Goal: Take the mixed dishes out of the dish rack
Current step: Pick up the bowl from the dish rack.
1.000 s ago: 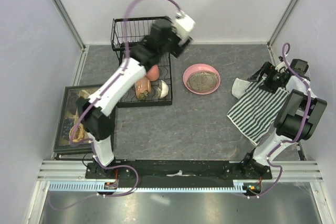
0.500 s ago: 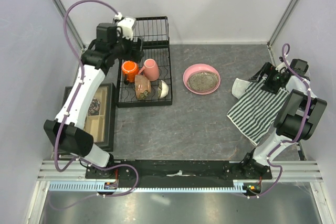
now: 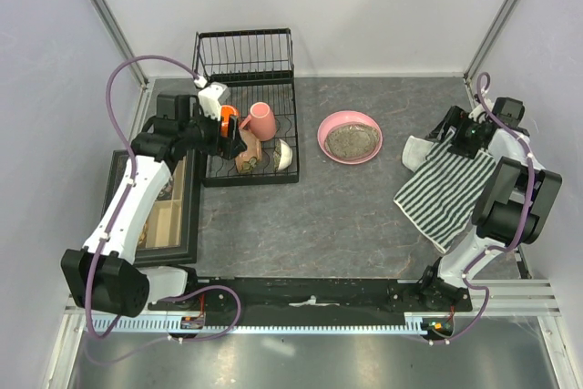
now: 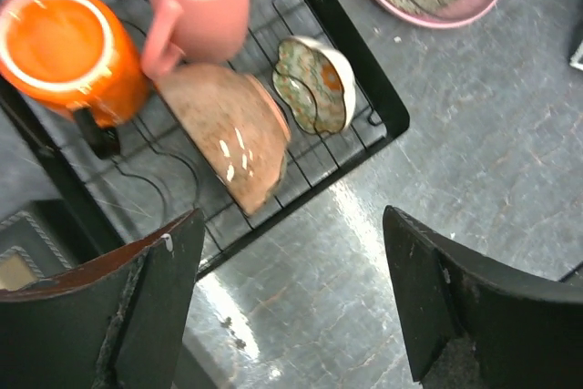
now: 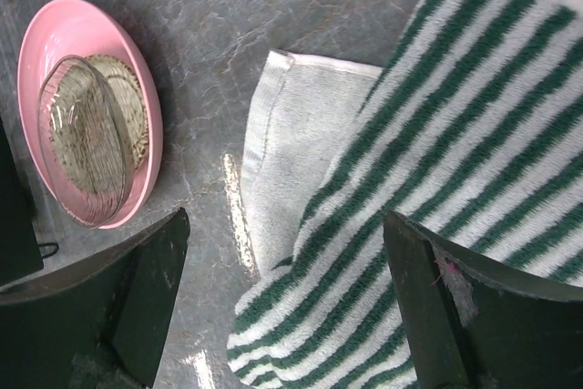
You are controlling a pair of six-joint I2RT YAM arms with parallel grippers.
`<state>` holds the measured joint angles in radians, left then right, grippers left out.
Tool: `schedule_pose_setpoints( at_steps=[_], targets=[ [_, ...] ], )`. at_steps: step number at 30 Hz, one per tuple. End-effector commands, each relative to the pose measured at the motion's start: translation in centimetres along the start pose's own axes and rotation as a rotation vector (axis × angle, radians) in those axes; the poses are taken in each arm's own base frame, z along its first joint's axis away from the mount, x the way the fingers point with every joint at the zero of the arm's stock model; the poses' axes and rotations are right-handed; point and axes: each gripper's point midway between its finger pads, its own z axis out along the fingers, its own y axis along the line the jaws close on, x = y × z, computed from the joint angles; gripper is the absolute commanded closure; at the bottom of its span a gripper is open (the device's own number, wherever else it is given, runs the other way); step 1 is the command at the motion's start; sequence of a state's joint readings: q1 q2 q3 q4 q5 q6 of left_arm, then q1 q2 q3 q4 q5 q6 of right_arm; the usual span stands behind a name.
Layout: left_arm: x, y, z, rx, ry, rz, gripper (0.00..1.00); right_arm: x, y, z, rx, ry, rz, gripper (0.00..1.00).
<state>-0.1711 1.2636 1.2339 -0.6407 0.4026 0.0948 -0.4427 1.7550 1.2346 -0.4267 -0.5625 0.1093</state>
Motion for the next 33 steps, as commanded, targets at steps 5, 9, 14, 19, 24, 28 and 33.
schedule_pose_setpoints(
  at_steps=[5,9,14,19,24,28,33],
  targets=[
    [0.6,-0.4,1.5,0.112,-0.064,0.021,0.18,-0.8,1.3,-0.1,-0.045,-0.008,-0.071,0.04],
    [1.1,0.4,2.3,0.148,-0.083,0.004,0.20,-0.9,1.4,-0.2,-0.050,-0.011,-0.081,0.03],
    [2.2,2.1,3.2,0.182,-0.072,-0.029,0.22,-0.7,1.4,0.0,-0.059,-0.002,-0.080,0.02],
    [3.1,2.9,4.1,0.207,-0.067,-0.009,0.24,-0.5,1.3,0.1,-0.063,0.005,-0.081,0.02],
    [3.9,4.3,4.6,0.240,-0.064,-0.040,0.26,-0.5,1.4,0.2,-0.065,0.007,-0.086,0.02],
    [4.8,5.0,5.5,0.269,-0.048,-0.057,0.28,-0.3,1.2,0.3,-0.065,0.015,-0.082,0.02],
    [5.1,5.2,6.2,0.314,-0.040,-0.075,0.30,-0.3,1.2,0.4,-0.066,0.019,-0.082,0.02]
  ],
)
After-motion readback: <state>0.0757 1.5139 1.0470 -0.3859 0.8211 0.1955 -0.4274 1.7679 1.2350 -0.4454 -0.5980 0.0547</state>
